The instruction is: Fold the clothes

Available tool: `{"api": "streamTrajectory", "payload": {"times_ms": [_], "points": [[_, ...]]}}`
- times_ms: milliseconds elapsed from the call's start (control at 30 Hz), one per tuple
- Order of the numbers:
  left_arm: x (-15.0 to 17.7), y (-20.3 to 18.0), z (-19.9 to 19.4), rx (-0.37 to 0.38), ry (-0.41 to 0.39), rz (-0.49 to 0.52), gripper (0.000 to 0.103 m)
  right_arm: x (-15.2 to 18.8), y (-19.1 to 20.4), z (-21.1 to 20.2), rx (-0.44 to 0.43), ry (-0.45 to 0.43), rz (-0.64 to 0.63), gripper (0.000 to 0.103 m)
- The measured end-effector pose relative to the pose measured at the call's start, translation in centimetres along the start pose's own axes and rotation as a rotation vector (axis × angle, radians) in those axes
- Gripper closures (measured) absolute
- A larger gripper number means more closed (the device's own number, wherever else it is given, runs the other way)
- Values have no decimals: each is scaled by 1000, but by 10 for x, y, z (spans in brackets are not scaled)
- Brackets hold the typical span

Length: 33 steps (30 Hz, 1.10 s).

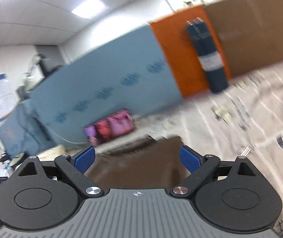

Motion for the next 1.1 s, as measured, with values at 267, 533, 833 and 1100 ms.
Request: {"api": "streamTrajectory", "payload": {"times_ms": [267,533,833,1100], "points": [[5,13,4,93,74,-124,2,15,-28,13,8,60,96,10],[21,53,6,271,243,-564,2,18,-41,9,-57,89,250,10],[31,63,12,404,357,-758,2,22,-41,12,-65,122,266,8],[32,48,14,361,375,-642,0,25,-38,15,-102,149,264,4]]}}
Point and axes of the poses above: each gripper's, at about its wrist camera, not at the fingertips, and z roughly the way its jaws point, y to its left, x to its underside, the point moved 8 cm from there along z, roughly the way its jaws point, and after that the axes turned 11 degrees about -x, right-handed, at the moved point
